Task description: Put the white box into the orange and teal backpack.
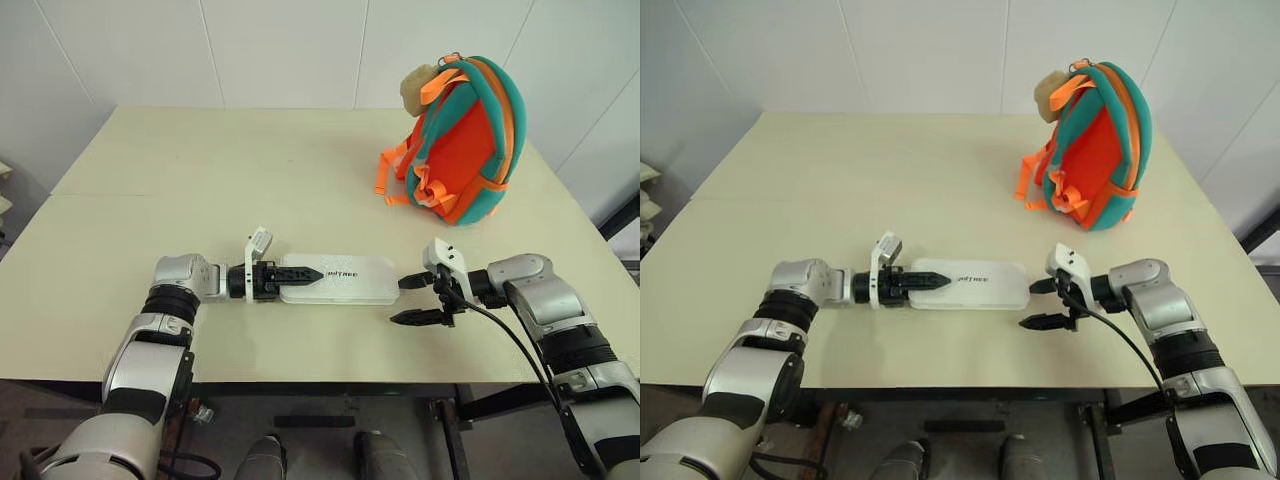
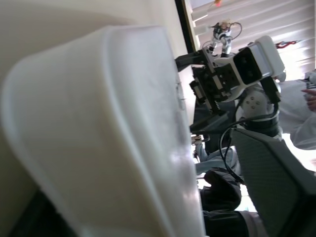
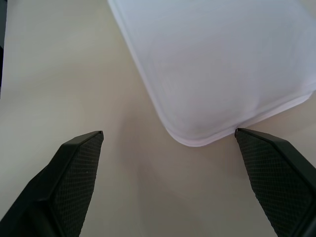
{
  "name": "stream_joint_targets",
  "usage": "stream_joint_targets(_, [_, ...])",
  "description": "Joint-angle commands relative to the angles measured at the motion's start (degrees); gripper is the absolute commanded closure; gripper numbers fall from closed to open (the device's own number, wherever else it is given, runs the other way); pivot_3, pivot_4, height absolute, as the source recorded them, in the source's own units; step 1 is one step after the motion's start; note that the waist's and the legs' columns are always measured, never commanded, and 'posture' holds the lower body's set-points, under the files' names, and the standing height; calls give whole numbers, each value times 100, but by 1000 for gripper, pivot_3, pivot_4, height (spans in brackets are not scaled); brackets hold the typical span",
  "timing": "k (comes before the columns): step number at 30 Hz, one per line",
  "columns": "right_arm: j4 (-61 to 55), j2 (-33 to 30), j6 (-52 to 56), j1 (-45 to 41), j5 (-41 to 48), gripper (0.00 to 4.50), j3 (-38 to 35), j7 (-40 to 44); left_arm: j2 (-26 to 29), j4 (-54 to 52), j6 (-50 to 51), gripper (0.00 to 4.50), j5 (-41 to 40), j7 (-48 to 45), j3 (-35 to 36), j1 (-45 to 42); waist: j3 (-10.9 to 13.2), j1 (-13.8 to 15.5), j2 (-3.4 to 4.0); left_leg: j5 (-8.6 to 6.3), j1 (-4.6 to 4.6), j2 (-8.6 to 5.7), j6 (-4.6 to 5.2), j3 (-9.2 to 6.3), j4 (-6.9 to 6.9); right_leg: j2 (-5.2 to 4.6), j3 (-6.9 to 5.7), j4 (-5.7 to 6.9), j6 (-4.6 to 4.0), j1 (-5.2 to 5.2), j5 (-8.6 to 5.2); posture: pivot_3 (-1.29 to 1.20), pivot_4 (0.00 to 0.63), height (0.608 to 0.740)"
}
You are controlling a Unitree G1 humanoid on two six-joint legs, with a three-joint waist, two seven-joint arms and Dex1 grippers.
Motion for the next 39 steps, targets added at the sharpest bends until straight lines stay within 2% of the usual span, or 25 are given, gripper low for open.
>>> stream_joint_targets(1, [-417, -85, -24, 180, 140, 0, -205, -58, -20, 156, 36, 1950, 138, -213, -62, -54, 0, -4, 0, 0, 0, 0, 0, 0, 0, 0, 0, -1, 0, 1, 0, 0, 150, 740])
stream_joint_targets(4, [-526, -117, -77, 318, 135, 0, -234, -90, 57, 99, 129, 2864, 195, -445, -138, -39, 0, -15, 0, -1, 0, 0, 2, 0, -4, 0, -1, -2, 0, 0, 0, 0, 150, 740])
stream_joint_targets(6, [-562, -156, -147, 410, 116, 0, -245, -97, 117, 31, 154, 3208, 197, -569, -119, -11, 0, -13, 0, -3, 0, 0, 3, -1, -5, 0, -1, -2, 0, 0, 0, 0, 150, 740])
stream_joint_targets(8, [-578, -181, -193, 472, 111, 0, -272, -111, 168, -73, 208, 3229, 137, -667, -50, 30, 0, -16, 0, -4, 0, 0, 4, -1, -6, 0, -1, -3, 1, 0, 0, 0, 150, 740])
stream_joint_targets(15, [-499, -206, -343, 385, 162, 0, -762, -633, 665, -1573, 320, 3229, -600, -805, 861, 807, 1, -41, 1, -7, -2, 4, 3, -1, -17, 0, -1, -3, 0, -8, 0, 0, 150, 740])
stream_joint_targets(22, [-116, 125, -297, -414, 248, 0, -1259, -1513, 1084, -2389, 238, 3229, -894, -26, 1883, 1355, 1, -43, 2, -6, 0, 6, 2, -1, -23, -1, 0, -3, -5, -12, 1, 0, 150, 740])
stream_joint_targets(26, [1061, 766, -494, -1642, 11, 0, -1470, -2834, 1274, -2660, 89, 3229, -987, 476, 2472, 1644, 2, -95, 1, -3, 1, 8, -2, 1, -30, -1, 0, -5, -13, -15, 6, 0, 150, 740])
stream_joint_targets(29, [2763, 1323, -1035, -2772, -454, 0, -1422, -4222, 1231, -3079, 67, 3229, -1091, 696, 2638, 1986, 2, -134, 1, 3, -1, 7, -6, 2, -48, -4, 3, -2, -16, -30, 7, 0, 150, 740])
stream_joint_targets(34, [4810, 1680, -1856, -3877, -1103, 0, -1339, -6067, 1042, -3820, 228, 3229, -1377, 1037, 2733, 2394, 2, -99, 1, 9, -14, 7, -13, 1, -94, -6, 2, -5, -30, -61, -3, 0, 150, 740])
stream_joint_targets(39, [5447, 1904, -2084, -4365, -1298, 0, -1423, -6709, 1055, -4470, 387, 3229, -1710, 1318, 2923, 2777, 2, -142, 1, 20, -34, 8, -33, 5, -114, -7, 3, -8, -30, -78, -5, 0, 150, 740])
